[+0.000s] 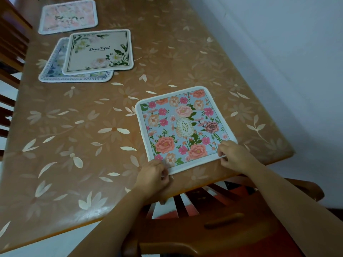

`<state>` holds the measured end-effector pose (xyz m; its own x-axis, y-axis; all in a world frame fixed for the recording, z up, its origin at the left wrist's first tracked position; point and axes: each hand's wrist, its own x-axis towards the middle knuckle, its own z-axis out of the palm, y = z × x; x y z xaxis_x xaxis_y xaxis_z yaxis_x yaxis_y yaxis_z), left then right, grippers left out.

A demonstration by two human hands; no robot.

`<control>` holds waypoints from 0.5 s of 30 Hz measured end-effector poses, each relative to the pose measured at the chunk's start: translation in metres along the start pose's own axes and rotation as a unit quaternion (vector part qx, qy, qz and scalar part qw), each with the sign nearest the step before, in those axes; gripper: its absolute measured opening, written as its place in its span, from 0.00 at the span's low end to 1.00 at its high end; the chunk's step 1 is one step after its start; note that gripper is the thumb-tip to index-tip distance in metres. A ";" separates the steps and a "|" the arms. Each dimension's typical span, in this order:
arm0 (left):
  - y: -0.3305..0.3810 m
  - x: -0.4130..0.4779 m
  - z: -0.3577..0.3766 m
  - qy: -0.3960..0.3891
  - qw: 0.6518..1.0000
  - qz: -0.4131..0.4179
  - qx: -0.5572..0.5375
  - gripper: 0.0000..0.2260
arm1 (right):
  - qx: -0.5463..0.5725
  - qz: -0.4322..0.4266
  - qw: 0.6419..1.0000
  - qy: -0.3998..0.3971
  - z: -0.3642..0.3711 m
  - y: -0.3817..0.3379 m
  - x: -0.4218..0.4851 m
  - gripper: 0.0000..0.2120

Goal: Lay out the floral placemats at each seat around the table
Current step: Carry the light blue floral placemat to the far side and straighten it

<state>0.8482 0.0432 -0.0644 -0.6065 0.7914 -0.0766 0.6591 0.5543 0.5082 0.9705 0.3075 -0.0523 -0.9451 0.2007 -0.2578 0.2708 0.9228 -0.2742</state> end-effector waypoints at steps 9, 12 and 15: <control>0.004 -0.011 -0.005 0.015 0.999 0.026 -0.027 0.05 | -0.005 -0.002 1.000 -0.008 0.000 -0.001 -0.003 0.04; 0.003 -0.014 -0.004 0.026 0.999 0.028 -0.028 0.06 | -0.005 0.004 1.000 -0.008 -0.001 -0.003 -0.003 0.06; 0.002 -0.014 -0.002 0.034 0.999 0.023 -0.023 0.08 | -0.009 0.007 1.000 -0.004 0.000 -0.004 -0.003 0.05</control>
<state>0.8569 0.0327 -0.0607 -0.6053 0.7960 0.0049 0.6668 0.5037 0.5492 0.9724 0.3032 -0.0501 -0.9398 0.2116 -0.2683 0.2808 0.9256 -0.2537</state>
